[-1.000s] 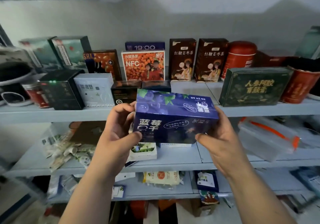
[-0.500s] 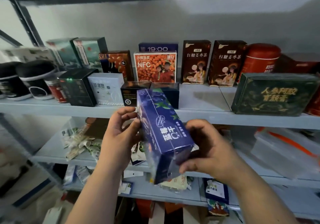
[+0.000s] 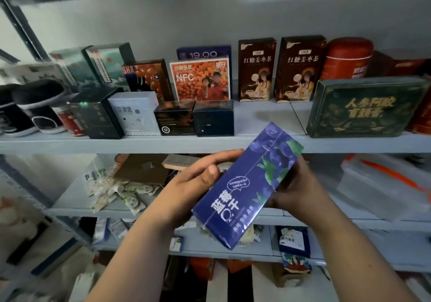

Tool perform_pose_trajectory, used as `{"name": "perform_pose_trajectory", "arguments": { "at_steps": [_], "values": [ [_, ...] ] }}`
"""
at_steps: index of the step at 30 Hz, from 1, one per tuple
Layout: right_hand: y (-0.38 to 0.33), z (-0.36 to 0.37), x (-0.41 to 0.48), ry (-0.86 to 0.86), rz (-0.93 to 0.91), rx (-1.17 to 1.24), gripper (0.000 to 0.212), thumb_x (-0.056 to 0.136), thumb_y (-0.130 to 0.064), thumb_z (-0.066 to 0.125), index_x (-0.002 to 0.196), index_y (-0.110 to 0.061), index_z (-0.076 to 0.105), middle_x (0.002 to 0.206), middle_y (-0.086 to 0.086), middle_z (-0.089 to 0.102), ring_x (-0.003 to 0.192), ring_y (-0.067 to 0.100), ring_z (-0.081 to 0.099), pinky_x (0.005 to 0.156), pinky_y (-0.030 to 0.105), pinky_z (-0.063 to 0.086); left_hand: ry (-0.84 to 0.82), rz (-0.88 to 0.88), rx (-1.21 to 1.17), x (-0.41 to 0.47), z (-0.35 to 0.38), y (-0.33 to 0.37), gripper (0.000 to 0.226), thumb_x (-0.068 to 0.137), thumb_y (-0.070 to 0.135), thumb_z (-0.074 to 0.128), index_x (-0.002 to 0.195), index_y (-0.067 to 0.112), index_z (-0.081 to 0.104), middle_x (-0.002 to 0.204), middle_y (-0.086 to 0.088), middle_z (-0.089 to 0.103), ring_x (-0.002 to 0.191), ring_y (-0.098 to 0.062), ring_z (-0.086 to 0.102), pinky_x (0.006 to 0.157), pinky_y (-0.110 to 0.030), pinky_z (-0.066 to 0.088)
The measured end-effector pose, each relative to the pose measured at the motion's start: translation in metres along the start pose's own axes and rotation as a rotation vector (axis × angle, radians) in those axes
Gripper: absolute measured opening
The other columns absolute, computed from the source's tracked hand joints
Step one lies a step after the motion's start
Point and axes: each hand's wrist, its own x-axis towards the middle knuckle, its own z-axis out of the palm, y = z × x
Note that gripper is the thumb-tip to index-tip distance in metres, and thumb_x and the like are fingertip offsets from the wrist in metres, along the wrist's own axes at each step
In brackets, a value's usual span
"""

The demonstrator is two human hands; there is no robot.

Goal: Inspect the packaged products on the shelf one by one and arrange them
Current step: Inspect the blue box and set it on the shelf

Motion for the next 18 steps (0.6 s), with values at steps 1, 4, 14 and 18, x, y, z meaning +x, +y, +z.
{"name": "perform_pose_trajectory", "arguments": {
  "at_steps": [1,4,14,18],
  "values": [
    [0.001,-0.003,-0.001,0.042,-0.015,0.045,0.085,0.05,-0.015,0.093,0.124,-0.035,0.056,0.116,-0.015,0.074,0.114,0.011,0.069,0.081,0.031,0.063,0.009,-0.003,-0.033,0.0,-0.002,0.0,0.052,0.076,0.07,0.07,0.121,0.044,0.071,0.125,0.009,0.071,0.107,-0.01,0.071,0.078,-0.02,0.056],
    [0.0,-0.013,-0.002,0.054,-0.058,0.1,0.07,0.053,-0.043,0.098,0.116,-0.049,0.068,0.121,-0.011,0.073,0.117,0.01,0.067,0.081,0.027,0.06,0.042,0.006,-0.146,0.002,-0.01,-0.008,0.061,0.081,0.059,0.075,0.126,0.019,0.071,0.137,-0.006,0.066,0.121,-0.025,0.066,0.09,-0.031,0.056],
    [0.006,-0.028,-0.022,-0.046,0.083,0.03,0.08,0.052,-0.003,0.101,0.12,-0.011,0.06,0.096,-0.007,0.08,0.09,0.008,0.076,0.072,0.02,0.059,0.015,-0.076,-0.224,0.001,-0.005,-0.017,0.061,0.061,0.069,0.084,0.098,0.021,0.082,0.102,-0.003,0.078,0.087,-0.015,0.075,0.071,-0.025,0.059],
    [0.014,-0.037,-0.019,0.104,0.035,0.032,0.105,0.036,-0.036,0.106,0.123,-0.001,0.057,0.092,-0.003,0.08,0.088,0.011,0.076,0.072,0.024,0.06,0.161,0.002,-0.369,0.001,-0.017,-0.027,0.062,0.062,0.06,0.09,0.106,0.019,0.077,0.111,-0.008,0.073,0.102,-0.027,0.068,0.078,-0.037,0.06]
  ]
}}
